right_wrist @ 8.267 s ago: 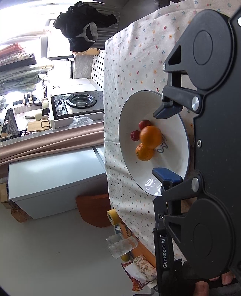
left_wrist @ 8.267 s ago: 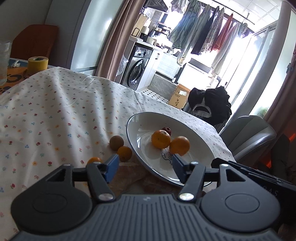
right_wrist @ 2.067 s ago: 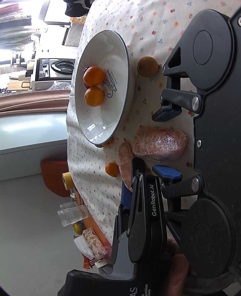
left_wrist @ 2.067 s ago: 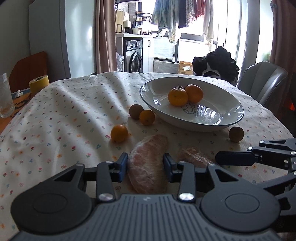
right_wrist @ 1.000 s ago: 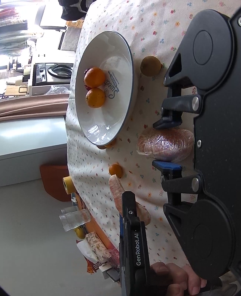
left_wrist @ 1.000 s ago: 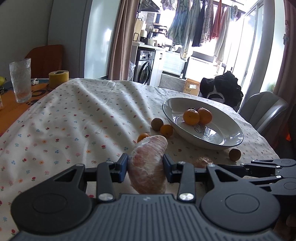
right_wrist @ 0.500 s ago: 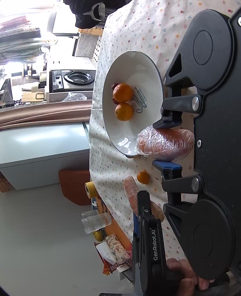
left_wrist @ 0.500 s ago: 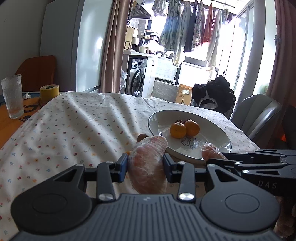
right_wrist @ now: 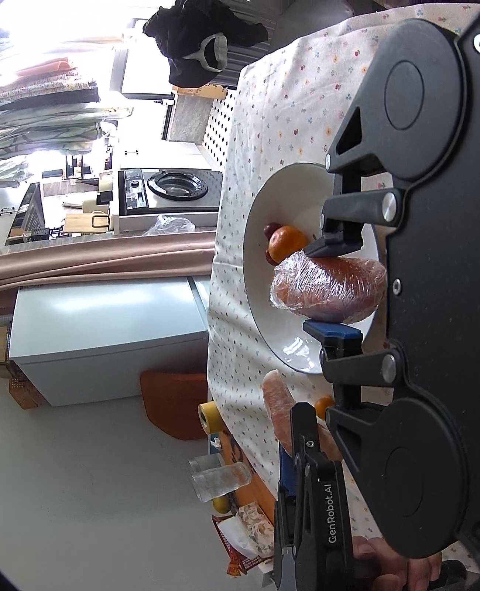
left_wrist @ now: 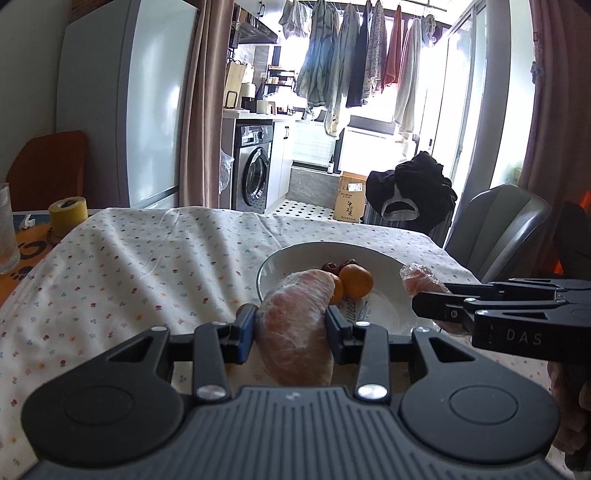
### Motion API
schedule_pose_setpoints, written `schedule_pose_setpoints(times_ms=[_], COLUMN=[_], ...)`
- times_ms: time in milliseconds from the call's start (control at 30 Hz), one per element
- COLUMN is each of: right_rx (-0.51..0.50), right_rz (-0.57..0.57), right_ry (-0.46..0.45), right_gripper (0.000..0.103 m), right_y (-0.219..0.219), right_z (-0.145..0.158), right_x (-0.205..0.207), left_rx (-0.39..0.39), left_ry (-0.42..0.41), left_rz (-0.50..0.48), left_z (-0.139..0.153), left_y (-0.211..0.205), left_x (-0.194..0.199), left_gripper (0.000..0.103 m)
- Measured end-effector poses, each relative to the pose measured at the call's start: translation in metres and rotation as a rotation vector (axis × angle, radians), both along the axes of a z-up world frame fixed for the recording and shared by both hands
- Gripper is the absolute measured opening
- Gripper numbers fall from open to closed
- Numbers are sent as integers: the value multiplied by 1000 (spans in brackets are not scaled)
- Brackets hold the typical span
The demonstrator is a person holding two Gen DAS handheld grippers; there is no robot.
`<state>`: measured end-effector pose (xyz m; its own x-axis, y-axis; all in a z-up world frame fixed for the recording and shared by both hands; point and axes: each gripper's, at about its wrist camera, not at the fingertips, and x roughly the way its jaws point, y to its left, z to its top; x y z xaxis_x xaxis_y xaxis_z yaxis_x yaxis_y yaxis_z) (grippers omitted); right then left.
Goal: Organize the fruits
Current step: 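Lower the wrapped item into the bowl with the right tool while the left tool releases its roll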
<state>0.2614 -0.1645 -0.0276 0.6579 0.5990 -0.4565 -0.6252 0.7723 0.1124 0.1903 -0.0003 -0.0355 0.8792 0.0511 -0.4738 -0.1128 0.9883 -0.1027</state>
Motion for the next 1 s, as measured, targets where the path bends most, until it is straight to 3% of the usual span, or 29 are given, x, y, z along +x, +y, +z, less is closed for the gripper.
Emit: schedule_pose_setpoints(times_ms=[600,1000], right_rx=[30,36], right_rz=[-49,-79], right_ry=[-5,20], right_gripper=[34,34], right_y=[-4,-8], right_z=[4,-20], right_x=[55,77], left_rx=[34,74], left_ry=[37,90], left_rz=[8,24], left_z=[0,-10], left_y=[-8,-7], left_x=[58,101], left_gripper=[39,39])
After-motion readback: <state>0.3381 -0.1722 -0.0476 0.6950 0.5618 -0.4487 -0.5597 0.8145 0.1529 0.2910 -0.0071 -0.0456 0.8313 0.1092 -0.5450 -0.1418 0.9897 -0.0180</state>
